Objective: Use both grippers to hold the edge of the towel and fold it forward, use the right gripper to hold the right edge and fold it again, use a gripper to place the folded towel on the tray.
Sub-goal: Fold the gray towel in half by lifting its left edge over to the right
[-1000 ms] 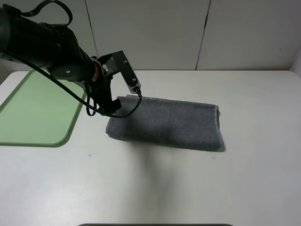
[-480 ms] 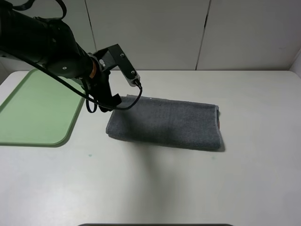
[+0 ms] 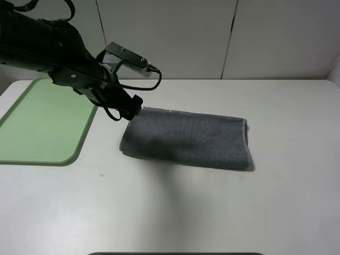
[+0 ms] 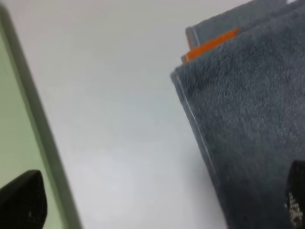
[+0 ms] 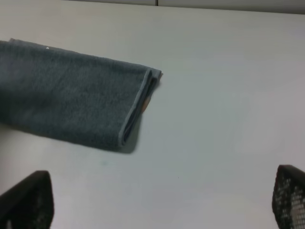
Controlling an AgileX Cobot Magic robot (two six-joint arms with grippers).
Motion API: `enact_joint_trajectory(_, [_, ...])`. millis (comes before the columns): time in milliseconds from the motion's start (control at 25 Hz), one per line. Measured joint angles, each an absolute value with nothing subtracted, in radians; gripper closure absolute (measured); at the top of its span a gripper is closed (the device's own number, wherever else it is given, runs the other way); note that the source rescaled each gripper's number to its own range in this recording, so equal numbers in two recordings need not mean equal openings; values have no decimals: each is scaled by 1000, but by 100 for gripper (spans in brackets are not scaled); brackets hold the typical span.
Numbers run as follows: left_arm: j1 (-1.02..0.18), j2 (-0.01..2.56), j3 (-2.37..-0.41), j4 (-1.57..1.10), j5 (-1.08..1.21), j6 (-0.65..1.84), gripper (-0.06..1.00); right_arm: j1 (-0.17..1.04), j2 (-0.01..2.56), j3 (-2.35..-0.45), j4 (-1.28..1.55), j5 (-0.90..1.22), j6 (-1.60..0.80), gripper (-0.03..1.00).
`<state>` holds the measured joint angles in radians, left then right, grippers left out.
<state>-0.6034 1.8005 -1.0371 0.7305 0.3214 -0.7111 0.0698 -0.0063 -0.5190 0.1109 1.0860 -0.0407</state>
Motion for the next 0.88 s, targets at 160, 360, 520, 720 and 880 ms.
enact_joint_trajectory(160, [-603,1801,-1037,591,329,-751,-5,70,-6,-519,111,1086,-41,-3])
enact_joint_trajectory(360, [-593,1829,-1037,491,312,-753,-5,70,-6,-519,111,1086,-41,-3])
enact_joint_trajectory(520, [-588,1872,-1037,481,280,-753,-5,70,-6,-519,111,1086,-41,-3])
enact_joint_trajectory(720, [-579,1936,-1037,470,228,-754,-5,70,-6,-519,111,1086,-41,-3])
enact_joint_trajectory(880, [-573,1979,-1037,463,170,-754,-4,70,-6,-519,111,1084,-41,-3])
